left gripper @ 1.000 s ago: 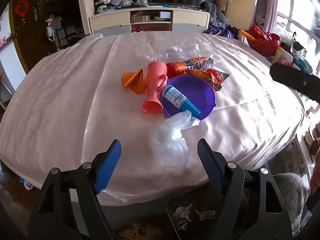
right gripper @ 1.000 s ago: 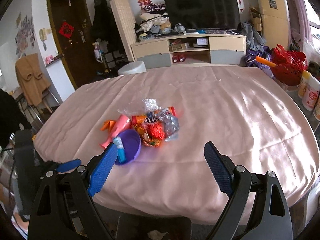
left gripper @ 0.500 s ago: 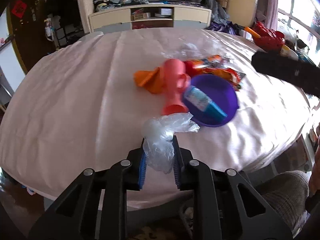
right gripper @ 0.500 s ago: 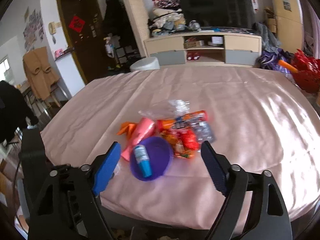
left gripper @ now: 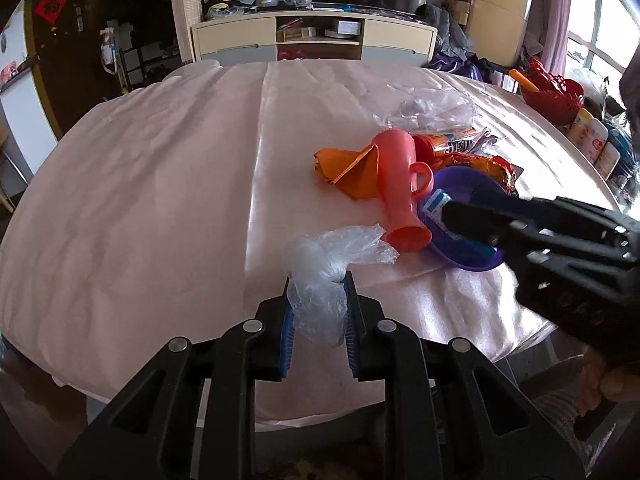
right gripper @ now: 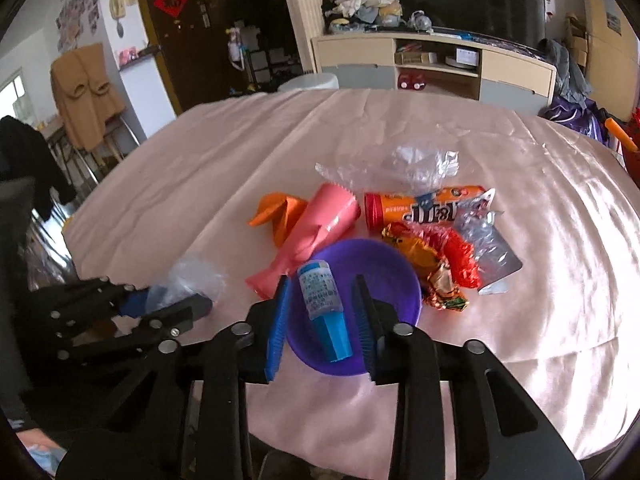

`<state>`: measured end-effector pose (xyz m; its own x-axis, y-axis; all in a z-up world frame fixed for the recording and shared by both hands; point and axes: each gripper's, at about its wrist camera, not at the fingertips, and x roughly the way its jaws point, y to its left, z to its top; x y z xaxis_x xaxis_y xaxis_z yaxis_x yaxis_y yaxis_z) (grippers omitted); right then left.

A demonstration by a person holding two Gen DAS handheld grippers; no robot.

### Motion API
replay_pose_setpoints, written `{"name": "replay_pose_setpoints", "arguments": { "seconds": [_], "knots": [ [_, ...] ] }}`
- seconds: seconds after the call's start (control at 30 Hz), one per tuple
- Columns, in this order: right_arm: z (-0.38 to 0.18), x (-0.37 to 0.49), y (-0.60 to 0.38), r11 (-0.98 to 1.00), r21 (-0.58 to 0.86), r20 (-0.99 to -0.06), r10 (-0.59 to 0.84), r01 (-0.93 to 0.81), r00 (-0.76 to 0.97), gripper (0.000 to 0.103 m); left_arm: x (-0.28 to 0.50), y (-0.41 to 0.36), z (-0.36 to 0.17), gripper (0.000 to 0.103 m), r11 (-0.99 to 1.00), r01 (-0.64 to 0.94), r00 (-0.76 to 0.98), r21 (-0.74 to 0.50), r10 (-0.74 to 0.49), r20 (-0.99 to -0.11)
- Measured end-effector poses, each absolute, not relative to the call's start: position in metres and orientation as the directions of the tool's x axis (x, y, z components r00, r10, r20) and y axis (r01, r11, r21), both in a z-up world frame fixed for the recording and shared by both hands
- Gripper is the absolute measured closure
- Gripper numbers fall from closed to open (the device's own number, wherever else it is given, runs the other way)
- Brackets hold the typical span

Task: Collect trash
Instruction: 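Grasp the blue-capped bottle from the purple plate with the right gripper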

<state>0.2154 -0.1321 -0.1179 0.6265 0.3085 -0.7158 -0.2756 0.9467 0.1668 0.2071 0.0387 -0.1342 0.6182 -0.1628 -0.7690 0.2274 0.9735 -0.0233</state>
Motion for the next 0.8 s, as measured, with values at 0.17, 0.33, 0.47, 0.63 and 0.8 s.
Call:
{"name": "replay_pose_setpoints", "arguments": {
  "seconds": [0.17,0.33,0.47,0.63,0.8],
  "knots": [
    [-0.125,0.213,-0.128,0.952,0.135,-0.727,0.285,-0.276,0.625,0.081,0.208,0.039,-0.133,0.083,0.972,0.235,0.617,-0.029,-0.172,-0.768],
    [-0.107,0.204,-0.133,0.946,0.150,-0.694,0.307,-0.286,0.652,0.082,0.201,0.036,-0.122,0.083,0.971,0.236,0.630,-0.028,-0.176,-0.756],
    [-0.085,0.192,-0.142,0.946,0.146,-0.661,0.311,-0.290,0.683,0.082,0.188,0.031,-0.106,0.083,0.971,0.238,0.653,-0.020,-0.175,-0.737],
    [-0.066,0.164,-0.161,0.951,0.142,-0.636,0.300,-0.274,0.711,0.082,0.162,0.020,-0.087,0.083,0.967,0.253,0.677,-0.006,-0.181,-0.713],
    [-0.067,0.138,-0.180,0.961,0.131,-0.640,0.270,-0.244,0.719,0.082,0.132,0.006,-0.079,0.083,0.964,0.266,0.684,-0.016,-0.201,-0.701]
  ]
}}
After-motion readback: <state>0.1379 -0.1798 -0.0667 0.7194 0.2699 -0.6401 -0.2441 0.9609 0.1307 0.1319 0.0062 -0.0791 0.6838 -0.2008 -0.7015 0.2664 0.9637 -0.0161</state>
